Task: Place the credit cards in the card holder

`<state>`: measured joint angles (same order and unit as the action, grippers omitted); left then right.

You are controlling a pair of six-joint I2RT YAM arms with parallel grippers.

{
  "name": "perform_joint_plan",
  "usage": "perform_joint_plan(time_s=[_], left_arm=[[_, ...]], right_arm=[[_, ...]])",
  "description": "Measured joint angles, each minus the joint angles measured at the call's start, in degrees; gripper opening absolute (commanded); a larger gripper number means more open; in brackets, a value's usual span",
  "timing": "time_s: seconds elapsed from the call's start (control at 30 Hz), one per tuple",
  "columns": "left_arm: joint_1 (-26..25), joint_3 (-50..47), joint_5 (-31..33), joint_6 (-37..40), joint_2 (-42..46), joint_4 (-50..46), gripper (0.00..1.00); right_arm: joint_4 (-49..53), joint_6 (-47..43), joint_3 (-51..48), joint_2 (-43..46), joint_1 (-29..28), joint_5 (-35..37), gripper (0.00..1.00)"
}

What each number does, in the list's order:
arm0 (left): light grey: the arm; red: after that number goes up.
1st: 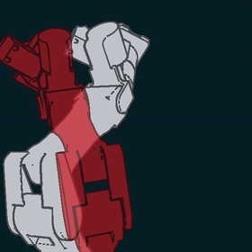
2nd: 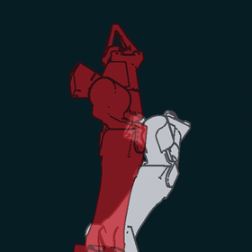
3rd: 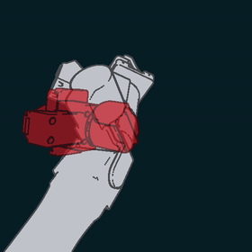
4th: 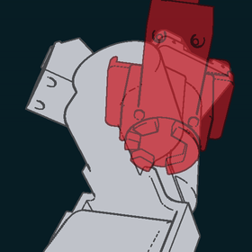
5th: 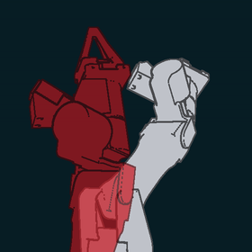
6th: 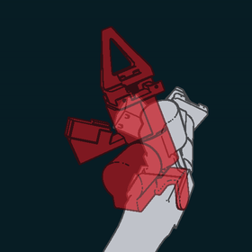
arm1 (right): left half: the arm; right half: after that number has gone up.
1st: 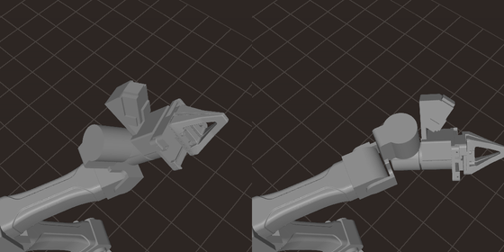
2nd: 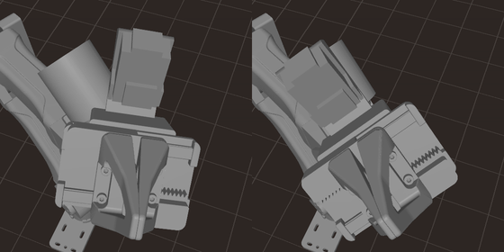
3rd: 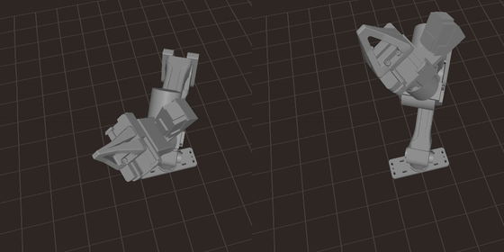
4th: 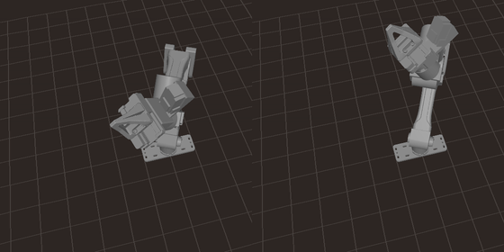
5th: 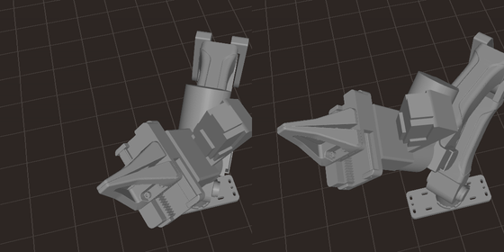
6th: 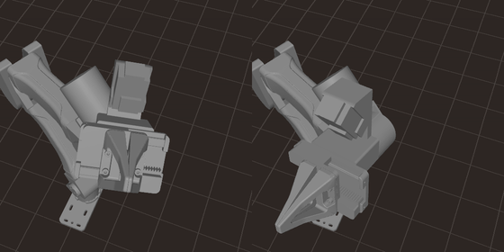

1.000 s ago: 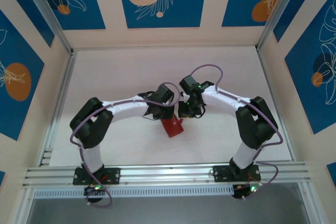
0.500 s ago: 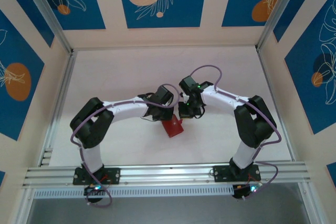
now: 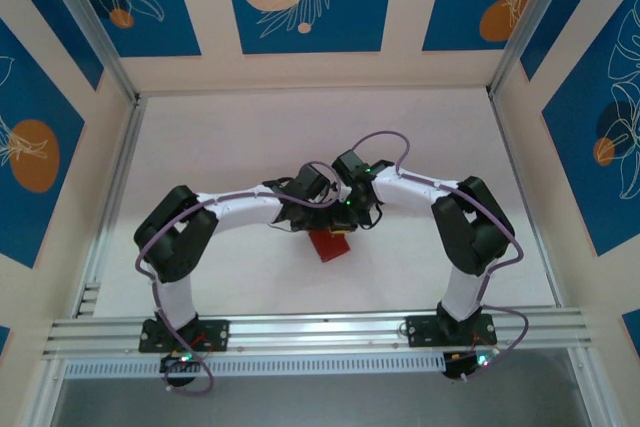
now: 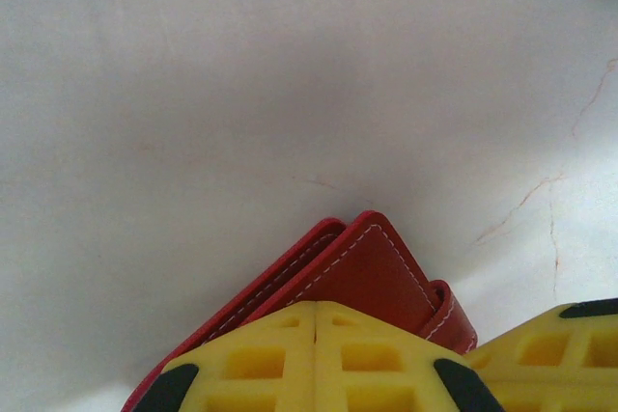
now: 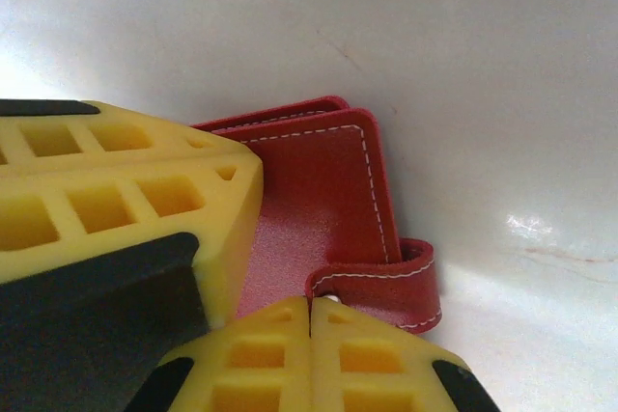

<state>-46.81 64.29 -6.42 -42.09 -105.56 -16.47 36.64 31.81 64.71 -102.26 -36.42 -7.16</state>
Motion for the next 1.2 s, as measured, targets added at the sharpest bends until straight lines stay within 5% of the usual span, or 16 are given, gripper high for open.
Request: perform_joint_plan(time_s=[0.4,1.2], left_arm=[[0.1,-1.8,-0.2,-1.5,0.8,2.0,0.0],[5.2,-11.0,-6.7,-16.2,7.5,11.4,0.0]], right_arm=[[-0.1,1.0,0.0,-0.1,-0.8,1.1,0.0],[-5.2,1.8,-1.3,-1.0,-1.5,-1.5,0.0]])
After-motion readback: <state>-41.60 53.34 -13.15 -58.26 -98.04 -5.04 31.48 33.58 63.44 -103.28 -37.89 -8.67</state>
